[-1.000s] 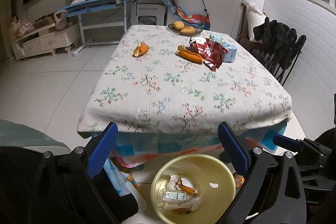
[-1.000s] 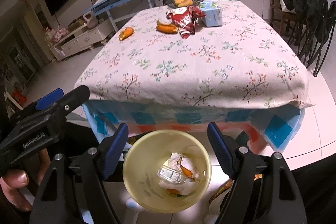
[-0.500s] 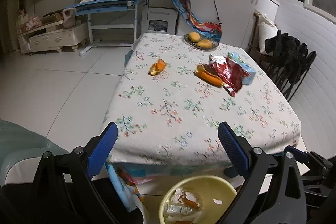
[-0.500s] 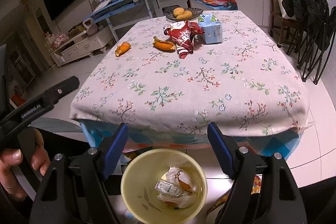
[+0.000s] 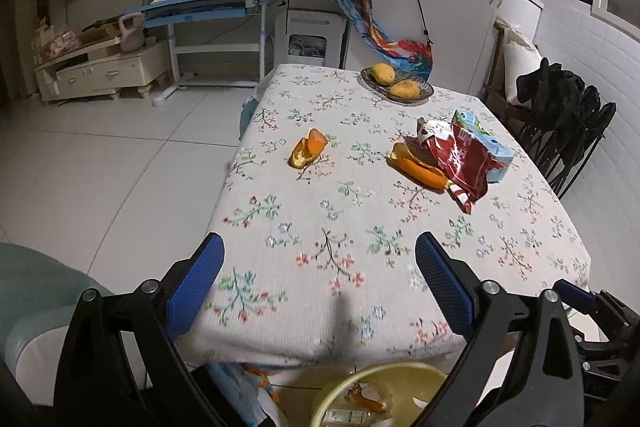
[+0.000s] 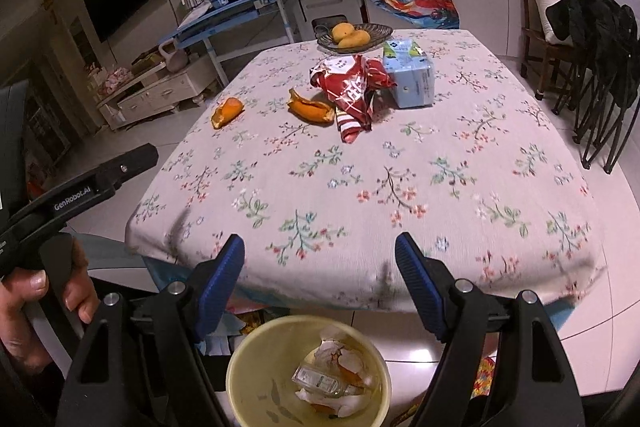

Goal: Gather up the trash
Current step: 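Grasp the red snack wrapper with the right tool while the left tool grasps an orange peel, then carry the red wrapper with the right tool while the left tool carries the peel toward the bucket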

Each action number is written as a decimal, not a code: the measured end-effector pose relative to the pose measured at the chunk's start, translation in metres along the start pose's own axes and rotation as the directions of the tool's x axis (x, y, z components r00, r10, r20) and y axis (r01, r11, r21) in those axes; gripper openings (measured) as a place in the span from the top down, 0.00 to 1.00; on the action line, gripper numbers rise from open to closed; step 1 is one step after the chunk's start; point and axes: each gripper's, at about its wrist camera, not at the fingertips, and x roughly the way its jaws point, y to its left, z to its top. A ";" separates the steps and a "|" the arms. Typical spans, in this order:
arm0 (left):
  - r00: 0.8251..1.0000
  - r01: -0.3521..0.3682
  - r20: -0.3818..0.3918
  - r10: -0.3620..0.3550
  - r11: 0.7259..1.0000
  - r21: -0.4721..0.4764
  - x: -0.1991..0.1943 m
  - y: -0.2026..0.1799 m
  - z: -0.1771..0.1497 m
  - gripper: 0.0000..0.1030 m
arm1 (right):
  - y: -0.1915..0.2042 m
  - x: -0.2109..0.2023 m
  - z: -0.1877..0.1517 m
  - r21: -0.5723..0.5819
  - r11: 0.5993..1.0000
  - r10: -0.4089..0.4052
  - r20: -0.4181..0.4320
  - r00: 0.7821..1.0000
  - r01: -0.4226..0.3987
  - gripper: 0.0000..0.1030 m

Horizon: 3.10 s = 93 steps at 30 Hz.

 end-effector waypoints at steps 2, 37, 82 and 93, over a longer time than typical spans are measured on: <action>1.000 0.000 -0.005 0.000 1.000 -0.007 0.006 0.001 0.005 0.10 | -0.001 0.003 0.004 -0.001 1.000 0.002 0.001 1.000 -0.002 0.27; 0.997 -0.017 -0.081 0.017 1.000 -0.001 0.104 -0.003 0.064 0.10 | -0.062 0.098 0.089 0.297 0.949 0.107 0.010 0.994 -0.105 0.40; 0.981 0.178 -0.072 -0.183 0.982 -0.066 0.091 0.001 0.059 0.85 | -0.062 0.041 0.076 0.296 0.921 0.225 0.124 0.966 -0.253 0.95; 0.984 0.175 -0.031 -0.176 0.984 -0.045 0.054 -0.006 0.035 0.85 | -0.045 0.018 0.056 0.227 0.944 0.216 0.121 0.969 -0.239 0.95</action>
